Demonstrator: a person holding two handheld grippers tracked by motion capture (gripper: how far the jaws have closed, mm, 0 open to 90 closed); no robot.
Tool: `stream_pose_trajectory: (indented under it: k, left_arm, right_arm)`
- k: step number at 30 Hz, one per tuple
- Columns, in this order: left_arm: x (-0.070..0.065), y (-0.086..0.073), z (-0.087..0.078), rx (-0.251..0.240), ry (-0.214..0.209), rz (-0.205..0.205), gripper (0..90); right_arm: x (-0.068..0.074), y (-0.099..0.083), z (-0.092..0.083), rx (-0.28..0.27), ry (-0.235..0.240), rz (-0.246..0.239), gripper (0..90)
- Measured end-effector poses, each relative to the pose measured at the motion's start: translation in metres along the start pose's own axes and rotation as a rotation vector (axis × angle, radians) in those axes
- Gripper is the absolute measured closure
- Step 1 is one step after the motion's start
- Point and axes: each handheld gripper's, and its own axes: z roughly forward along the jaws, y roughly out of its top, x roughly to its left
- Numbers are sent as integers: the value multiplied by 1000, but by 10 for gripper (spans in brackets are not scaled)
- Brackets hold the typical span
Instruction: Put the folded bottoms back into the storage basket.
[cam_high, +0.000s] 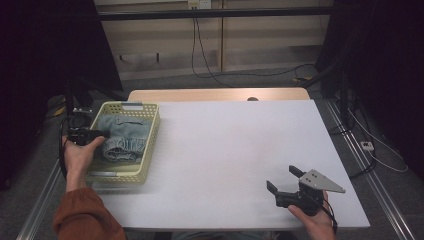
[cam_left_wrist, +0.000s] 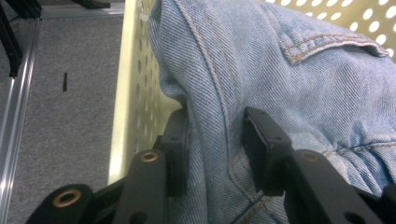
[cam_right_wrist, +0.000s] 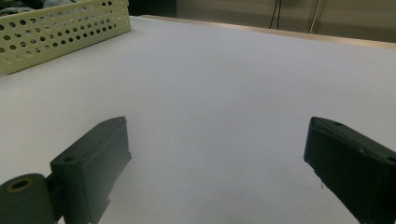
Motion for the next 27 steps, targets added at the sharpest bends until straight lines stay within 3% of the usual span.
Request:
stream_pose_trajectory:
  k: [3, 4, 12, 16, 22, 27]
  left_arm:
    - [3, -1, -3, -2, -4, -11, 661]
    - [3, -1, -3, -13, -1, -31, 666]
    - [4, -2, -3, -27, 11, -46, 713]
    - [4, -2, 1, -6, 26, -44, 748]
    - [0, 0, 8, 27, 63, -5, 746]
    - [-2, 1, 12, 53, 69, 24, 741]
  right_arm:
    - [0, 0, 0, 0, 0, 1, 69]
    - [0, 0, 0, 0, 1, 1, 69]
    - [0, 0, 0, 3, 3, 1, 70]
    - [0, 0, 0, 6, 3, 1, 70]
    - [1, 0, 1, 9, 2, -1, 70]
    - [1, -1, 1, 8, 1, -2, 70]
